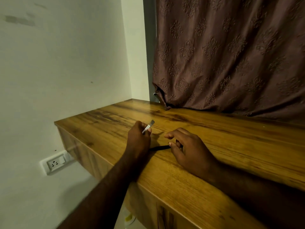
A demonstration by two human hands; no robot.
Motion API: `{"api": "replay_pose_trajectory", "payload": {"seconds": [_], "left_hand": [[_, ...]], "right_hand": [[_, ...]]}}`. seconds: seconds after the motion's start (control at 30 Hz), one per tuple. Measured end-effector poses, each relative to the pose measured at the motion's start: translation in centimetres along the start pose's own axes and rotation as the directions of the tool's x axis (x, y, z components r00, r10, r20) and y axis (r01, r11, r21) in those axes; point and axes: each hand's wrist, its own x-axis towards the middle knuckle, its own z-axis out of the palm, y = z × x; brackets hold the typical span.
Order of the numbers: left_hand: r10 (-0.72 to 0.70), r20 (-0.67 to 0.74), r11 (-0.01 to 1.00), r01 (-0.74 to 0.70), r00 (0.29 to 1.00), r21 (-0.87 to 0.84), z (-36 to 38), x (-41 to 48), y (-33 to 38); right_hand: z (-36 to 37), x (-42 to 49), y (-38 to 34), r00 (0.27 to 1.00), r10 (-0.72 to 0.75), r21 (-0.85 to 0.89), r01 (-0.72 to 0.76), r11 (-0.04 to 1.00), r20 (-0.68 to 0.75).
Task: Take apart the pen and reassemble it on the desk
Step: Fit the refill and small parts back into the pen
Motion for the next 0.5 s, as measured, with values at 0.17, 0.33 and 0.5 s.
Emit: {"api": "replay_pose_trajectory", "payload": {"seconds": [0.17, 0.33, 0.5], "left_hand": [[-0.168, 0.149, 0.985, 0.171, 0.975, -0.011, -0.2, 2.2, -2.4], [-0.133, 0.209, 0.953, 0.067, 0.969, 0.295, 0.4, 4.0, -3.2], [-0.141, 0.317, 0.937, 0.023, 0.938, 0.349, 0.2, 5.4, -3.6]], "right_hand": [[0.1, 0.0, -0.2, 0.998, -0.03, -0.018, 0.031, 0.999, 0.05], [0.3, 0.1, 0.3, 0.997, -0.024, -0.044, 0.027, 0.999, 0.067], [0.6, 0.2, 0.6, 0.998, -0.011, -0.032, 0.013, 0.999, 0.06]]}}
